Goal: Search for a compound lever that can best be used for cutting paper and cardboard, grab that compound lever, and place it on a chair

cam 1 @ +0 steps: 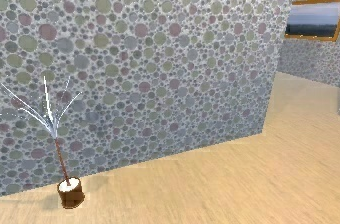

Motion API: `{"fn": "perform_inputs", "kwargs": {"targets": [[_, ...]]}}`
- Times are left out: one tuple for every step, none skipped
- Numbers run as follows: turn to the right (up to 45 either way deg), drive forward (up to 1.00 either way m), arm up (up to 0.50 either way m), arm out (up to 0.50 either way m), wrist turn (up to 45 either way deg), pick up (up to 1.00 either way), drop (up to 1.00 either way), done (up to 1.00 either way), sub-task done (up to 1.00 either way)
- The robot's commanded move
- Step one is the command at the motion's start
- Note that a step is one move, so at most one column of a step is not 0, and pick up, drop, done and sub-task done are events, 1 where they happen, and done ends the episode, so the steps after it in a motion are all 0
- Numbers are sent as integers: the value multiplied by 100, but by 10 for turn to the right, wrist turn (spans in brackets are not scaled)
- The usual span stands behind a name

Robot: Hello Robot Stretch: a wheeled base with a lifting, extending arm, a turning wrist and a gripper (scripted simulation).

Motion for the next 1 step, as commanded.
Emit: {"fn": "perform_inputs", "kwargs": {"targets": [[0, 0, 10, 0, 0, 0, 0, 0, 0]]}}
